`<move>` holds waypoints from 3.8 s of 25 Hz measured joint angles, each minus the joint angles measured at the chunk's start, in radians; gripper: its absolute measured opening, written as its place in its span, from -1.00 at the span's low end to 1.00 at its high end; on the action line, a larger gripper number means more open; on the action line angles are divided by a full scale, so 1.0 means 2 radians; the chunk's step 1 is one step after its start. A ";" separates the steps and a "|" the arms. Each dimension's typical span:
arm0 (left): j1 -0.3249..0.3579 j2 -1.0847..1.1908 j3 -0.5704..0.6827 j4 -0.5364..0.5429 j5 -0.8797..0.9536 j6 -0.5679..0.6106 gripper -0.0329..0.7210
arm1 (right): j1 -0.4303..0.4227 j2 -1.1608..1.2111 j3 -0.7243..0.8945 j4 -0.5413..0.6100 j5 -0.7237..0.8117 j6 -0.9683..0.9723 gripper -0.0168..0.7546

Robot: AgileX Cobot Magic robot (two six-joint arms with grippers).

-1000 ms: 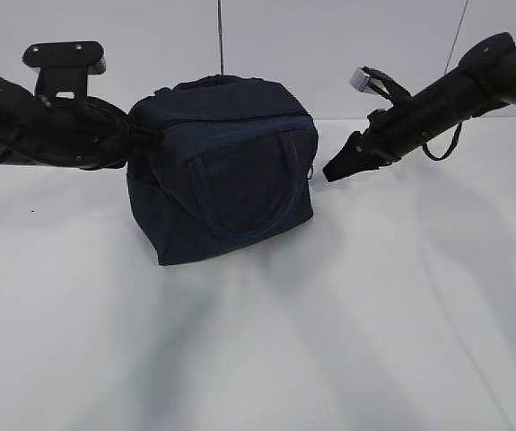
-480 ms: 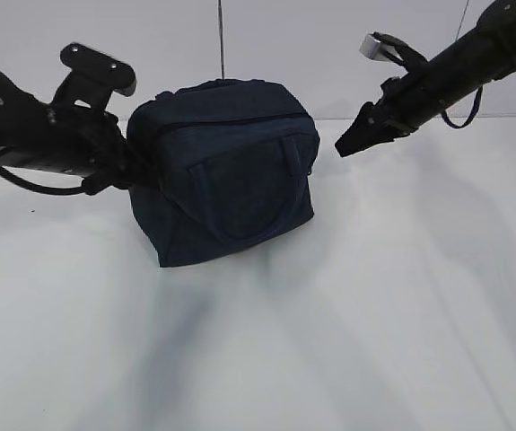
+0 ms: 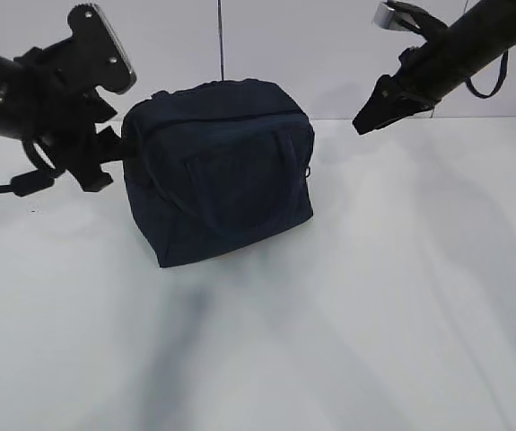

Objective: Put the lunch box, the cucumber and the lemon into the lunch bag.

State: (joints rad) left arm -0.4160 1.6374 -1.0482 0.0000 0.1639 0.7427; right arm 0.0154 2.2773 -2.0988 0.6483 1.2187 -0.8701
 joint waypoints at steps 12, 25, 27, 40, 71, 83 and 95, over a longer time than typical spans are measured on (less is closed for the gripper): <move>0.000 -0.125 0.000 0.204 0.075 0.000 0.13 | 0.000 -0.124 0.000 -0.144 0.007 0.034 0.04; 0.000 -0.317 0.000 0.231 0.125 -0.078 0.06 | 0.000 -0.280 0.000 -0.175 0.020 0.114 0.04; 0.000 -0.347 0.000 0.225 0.140 -0.103 0.05 | 0.000 -0.304 0.000 -0.186 0.021 0.132 0.04; 0.000 -0.457 0.000 0.214 0.197 -0.332 0.04 | 0.000 -0.484 0.058 -0.220 0.025 0.166 0.04; 0.000 -0.692 0.082 0.051 0.429 -0.405 -0.03 | 0.040 -0.867 0.476 -0.237 0.016 0.293 0.04; 0.000 -0.780 0.207 -0.037 0.441 -0.355 -0.03 | 0.040 -1.045 0.656 -0.228 0.016 0.345 0.04; 0.000 -0.783 0.220 -0.061 0.483 -0.302 -0.03 | 0.040 -1.140 0.745 -0.252 -0.004 0.379 0.04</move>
State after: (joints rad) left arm -0.4160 0.0706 -0.6082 -0.1225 1.1308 0.1396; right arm 0.0962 -0.0021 -0.6079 0.1452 1.2102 -0.1131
